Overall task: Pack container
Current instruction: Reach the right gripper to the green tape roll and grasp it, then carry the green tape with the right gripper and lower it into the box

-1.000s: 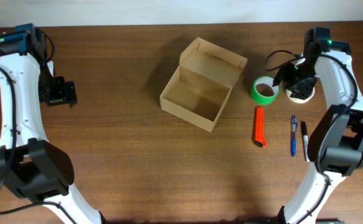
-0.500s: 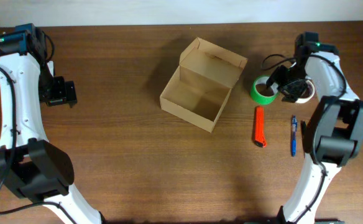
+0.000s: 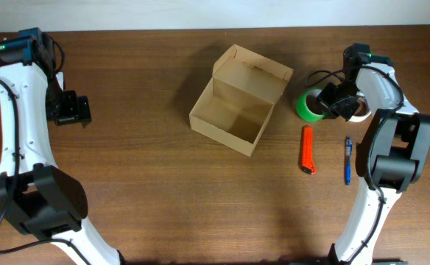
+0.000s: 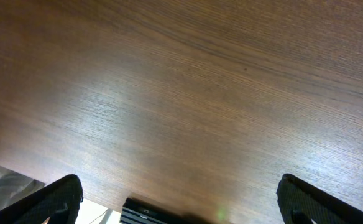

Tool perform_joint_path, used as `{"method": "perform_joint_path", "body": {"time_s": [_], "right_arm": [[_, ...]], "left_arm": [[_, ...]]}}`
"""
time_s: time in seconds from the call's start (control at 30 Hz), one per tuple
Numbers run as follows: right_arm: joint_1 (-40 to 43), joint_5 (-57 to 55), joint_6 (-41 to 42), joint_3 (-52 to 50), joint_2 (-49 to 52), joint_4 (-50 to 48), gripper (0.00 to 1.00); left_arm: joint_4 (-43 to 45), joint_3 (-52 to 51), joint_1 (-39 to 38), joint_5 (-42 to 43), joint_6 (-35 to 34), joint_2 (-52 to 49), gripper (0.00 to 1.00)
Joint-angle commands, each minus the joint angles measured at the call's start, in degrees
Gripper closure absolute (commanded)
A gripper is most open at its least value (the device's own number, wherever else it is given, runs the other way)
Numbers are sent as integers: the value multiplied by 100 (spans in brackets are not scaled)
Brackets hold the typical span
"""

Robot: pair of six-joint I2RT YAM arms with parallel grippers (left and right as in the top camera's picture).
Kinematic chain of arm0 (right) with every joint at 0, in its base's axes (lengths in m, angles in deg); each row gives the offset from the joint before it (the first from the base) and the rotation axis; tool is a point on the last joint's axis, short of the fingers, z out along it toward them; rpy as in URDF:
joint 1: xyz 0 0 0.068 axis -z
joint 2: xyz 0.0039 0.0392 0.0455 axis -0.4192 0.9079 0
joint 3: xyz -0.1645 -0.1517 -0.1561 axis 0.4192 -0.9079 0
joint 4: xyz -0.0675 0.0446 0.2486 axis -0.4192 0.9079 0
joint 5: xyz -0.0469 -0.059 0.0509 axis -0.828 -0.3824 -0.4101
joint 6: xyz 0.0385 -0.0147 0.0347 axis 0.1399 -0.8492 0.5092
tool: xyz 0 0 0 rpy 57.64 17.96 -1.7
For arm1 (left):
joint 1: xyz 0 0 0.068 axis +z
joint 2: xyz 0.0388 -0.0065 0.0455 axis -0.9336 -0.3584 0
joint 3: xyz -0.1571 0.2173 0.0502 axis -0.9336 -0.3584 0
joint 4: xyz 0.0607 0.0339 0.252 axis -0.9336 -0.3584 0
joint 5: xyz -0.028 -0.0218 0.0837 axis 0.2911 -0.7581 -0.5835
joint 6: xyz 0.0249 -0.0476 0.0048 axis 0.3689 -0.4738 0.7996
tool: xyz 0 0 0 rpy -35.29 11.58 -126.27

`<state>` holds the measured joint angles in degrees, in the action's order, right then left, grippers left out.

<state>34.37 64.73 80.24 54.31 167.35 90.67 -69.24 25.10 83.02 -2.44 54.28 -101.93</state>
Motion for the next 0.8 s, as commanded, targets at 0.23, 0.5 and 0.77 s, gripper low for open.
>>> {"method": "perform_joint_path", "body": {"time_s": [0.23,0.5,0.77], "right_arm": [[-22,-33,-358,857,-592,149,96],[-212,46,-933,2203,-1639,616,96],[-1617,-634,-2505,2688,-2308,1482,96]], "left_arm": [[-2,-28,39,-63,87,24,0],[-2,-28,39,-63,87,24,0],[-2,-28,39,-63,87,24,0]]}}
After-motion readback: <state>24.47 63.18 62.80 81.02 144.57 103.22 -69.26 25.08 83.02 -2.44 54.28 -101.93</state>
